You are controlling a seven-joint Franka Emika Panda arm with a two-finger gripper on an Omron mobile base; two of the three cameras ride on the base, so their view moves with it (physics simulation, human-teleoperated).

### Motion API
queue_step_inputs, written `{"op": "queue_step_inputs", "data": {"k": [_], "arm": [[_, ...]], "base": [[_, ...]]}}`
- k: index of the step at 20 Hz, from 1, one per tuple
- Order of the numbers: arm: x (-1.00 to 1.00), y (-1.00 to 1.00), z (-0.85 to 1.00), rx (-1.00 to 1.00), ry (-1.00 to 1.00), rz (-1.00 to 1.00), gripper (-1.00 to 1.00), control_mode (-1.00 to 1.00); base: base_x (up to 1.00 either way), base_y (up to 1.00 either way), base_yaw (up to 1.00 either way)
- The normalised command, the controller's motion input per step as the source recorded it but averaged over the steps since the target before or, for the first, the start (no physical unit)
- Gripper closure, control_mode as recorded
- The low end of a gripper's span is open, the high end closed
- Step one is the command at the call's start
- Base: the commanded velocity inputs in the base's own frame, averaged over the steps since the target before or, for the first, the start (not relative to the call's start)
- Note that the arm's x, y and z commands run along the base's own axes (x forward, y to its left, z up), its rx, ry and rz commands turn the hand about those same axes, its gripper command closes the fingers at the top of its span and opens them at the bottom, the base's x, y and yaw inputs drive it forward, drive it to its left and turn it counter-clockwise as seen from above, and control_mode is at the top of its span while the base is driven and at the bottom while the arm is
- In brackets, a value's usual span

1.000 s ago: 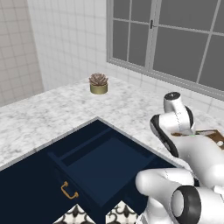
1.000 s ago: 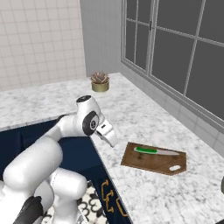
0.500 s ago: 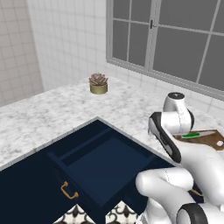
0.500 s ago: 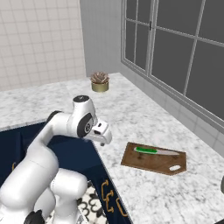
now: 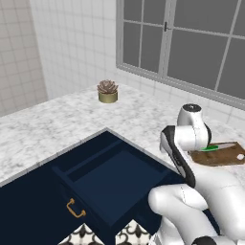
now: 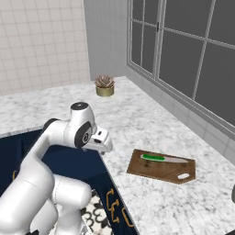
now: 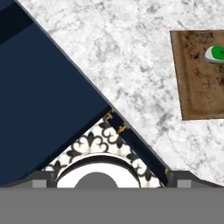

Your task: Pick up the knife from the drawer and place it on the cutting board. Then place the meat from the plate to the cutting board.

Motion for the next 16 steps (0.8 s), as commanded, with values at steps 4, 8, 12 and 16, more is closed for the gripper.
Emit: {"op": "queue_step_inputs", "data": {"k": [4,8,12,16], "arm": [[-0.09,0.04,0.00,0.00,-0.01,0.06,-1.00,1.00],[0.00,0.00,0.00,0.00,0.00,0.00,-1.00,1.00],[0.00,0.00,0.00,0.00,0.00,0.00,-1.00,1.00],[0.00,0.00,0.00,0.00,0.00,0.00,-1.00,1.00]], "base": [[-0.47,0.04,0.37],[-0.45,0.34,0.66],[-0.24,0.28,0.56],[-0.63,0.08,0.13]]}}
